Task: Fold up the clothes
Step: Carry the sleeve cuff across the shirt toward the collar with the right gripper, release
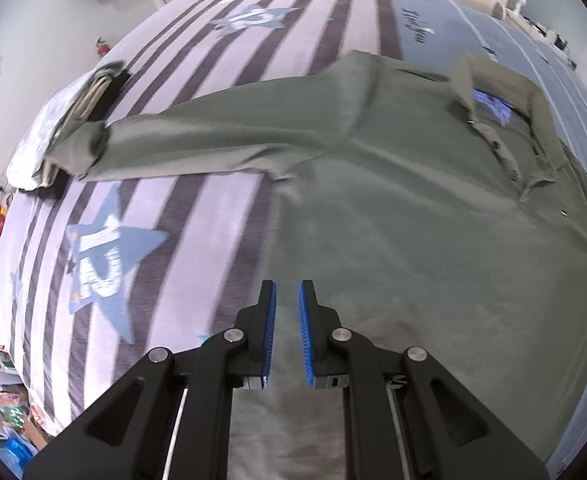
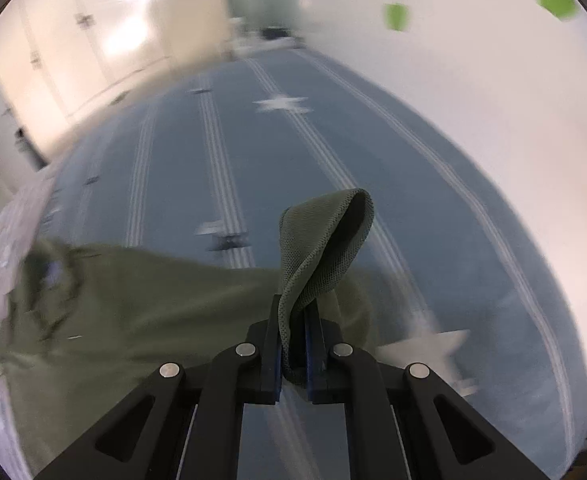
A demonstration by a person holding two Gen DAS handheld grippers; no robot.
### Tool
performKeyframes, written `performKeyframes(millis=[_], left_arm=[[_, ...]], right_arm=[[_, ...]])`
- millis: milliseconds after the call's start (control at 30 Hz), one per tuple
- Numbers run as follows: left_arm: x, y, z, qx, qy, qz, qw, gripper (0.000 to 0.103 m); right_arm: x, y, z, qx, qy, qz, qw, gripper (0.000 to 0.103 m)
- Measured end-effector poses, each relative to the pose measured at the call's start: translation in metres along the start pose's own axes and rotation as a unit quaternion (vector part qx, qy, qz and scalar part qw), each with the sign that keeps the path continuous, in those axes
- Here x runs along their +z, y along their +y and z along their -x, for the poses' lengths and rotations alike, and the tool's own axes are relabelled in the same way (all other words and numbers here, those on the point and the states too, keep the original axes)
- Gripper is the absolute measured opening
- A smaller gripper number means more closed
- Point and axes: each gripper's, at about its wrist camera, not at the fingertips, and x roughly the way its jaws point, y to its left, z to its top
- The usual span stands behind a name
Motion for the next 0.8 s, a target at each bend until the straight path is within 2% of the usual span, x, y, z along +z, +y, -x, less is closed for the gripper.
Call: performKeyframes(millis=[67,200,500,600,800], left_arm=[[-0.002,0.025,0.000,-0.002,-0.001,0.008,1.0000,0.010],[-0.009,0.075,0.000,0.003,-0.007,0.016,0.9998,0.010],[-0.023,0.199,-0.012,0.015,0.003,0.064,0.9978,0.010],[-0.029,0.229,-0.017,0.015,0.007,0.078,0.9968,0.010],[-0.035,0.262,-0.027,0.015,0.011,0.077,0.9968,0.010]], right_arm=[[-0.010,0.037,0.014,0.020,-0.004,0.013,1.000,0.007],[-0.025,0.124,0.009,0.063,0.005,0.041,0.997,0.007],[-0.045,0.308,-0.036,0.133,0.019,0.074,0.988,0.007],[-0.062,0.374,-0.046,0.143,0.032,0.095,0.985,0.007],[-0.091,0.458,-0.079,0.138,0.060,0.128,0.980,0.007]])
